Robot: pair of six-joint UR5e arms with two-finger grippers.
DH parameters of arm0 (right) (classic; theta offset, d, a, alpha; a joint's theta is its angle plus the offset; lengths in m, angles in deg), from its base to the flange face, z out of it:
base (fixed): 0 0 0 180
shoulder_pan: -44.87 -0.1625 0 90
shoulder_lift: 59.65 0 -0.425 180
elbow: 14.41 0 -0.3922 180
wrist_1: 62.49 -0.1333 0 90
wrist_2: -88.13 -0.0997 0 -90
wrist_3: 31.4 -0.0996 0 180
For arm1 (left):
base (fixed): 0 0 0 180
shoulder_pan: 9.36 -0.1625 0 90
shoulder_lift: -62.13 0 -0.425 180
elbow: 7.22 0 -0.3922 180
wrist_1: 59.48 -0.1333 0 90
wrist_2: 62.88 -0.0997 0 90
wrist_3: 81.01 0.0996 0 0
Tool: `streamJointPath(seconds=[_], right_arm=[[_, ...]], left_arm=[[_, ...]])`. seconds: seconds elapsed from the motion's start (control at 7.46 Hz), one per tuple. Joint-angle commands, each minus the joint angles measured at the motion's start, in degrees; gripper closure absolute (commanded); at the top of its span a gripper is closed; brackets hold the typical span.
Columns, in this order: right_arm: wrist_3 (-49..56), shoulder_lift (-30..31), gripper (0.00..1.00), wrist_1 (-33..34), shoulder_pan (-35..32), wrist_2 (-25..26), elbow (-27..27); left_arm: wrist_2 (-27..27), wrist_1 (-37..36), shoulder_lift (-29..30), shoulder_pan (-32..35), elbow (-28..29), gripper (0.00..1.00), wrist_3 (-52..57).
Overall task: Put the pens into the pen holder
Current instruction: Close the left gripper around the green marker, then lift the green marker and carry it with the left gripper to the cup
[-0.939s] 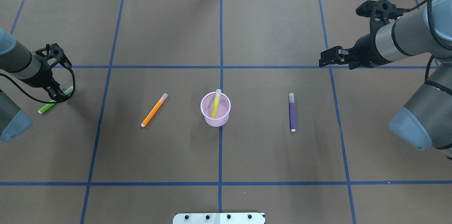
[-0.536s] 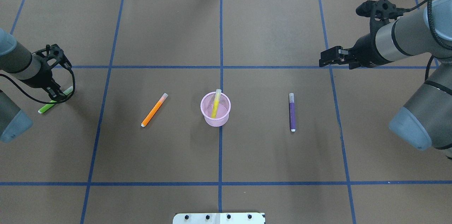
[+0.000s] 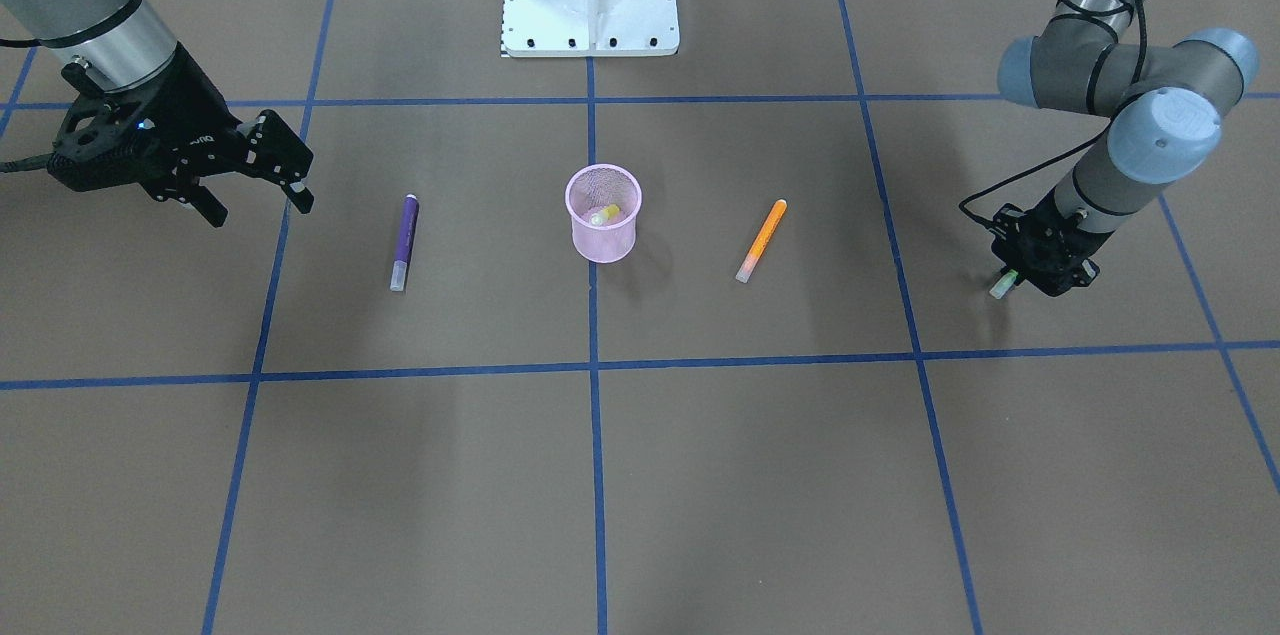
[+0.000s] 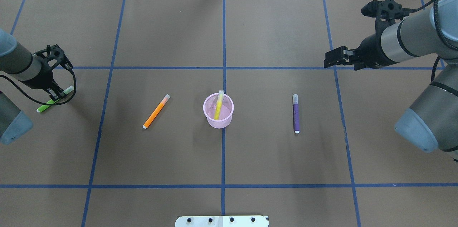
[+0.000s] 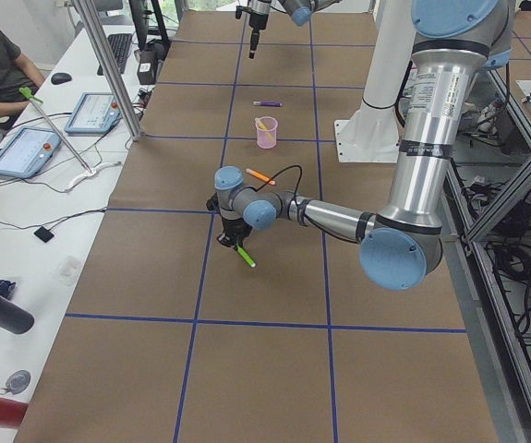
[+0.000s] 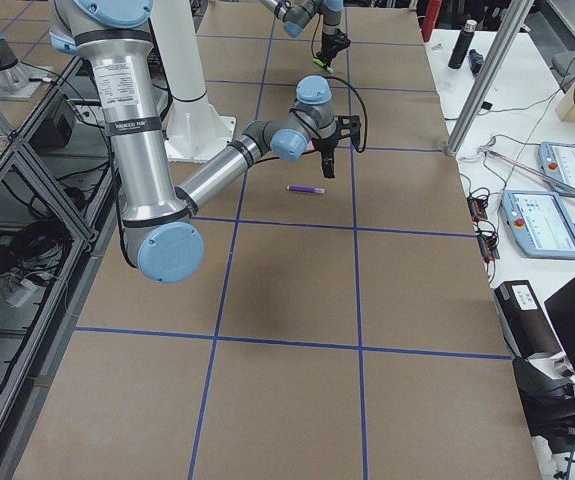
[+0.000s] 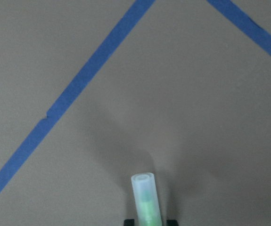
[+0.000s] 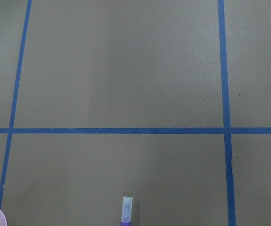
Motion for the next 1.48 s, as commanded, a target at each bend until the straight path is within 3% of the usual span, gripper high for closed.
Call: streamJointPath(seconds=[0.0,0.27,0.54,0.8,0.94,1.34], right_arm=[[-0.3,-0.1,0.01,0.0,-0.7,-0.1,0.1],[-0.4,0.0,0.01,0.0,-1.6,-0.1,0.2],[-0.3,0.1,0.01,0.1,-2.5,-0.3,0.1],[-0.3,0.2,0.01,0.1,-3.3,-0.3,-0.5],[-0.3,0.3,0.01,0.1,-3.3,-0.1,-0.7],[-0.3,0.7,0.01,0.1,-3.3,0.3,-1.4]], left_arm=[[6.8,-0.7,0.5,0.1,-0.8,1.0,-0.2],[8.2,-0.7,4.0,0.7,-5.0,1.0,-9.6],[3.8,-0.7,6.8,0.6,-11.9,1.0,-17.5],[2.0,-0.3,10.3,-1.9,-16.6,1.0,-18.0],[-1.4,1.0,14.7,-6.6,-17.4,1.0,-18.2],[-21.0,7.1,19.2,-15.9,-20.9,1.0,-30.6]])
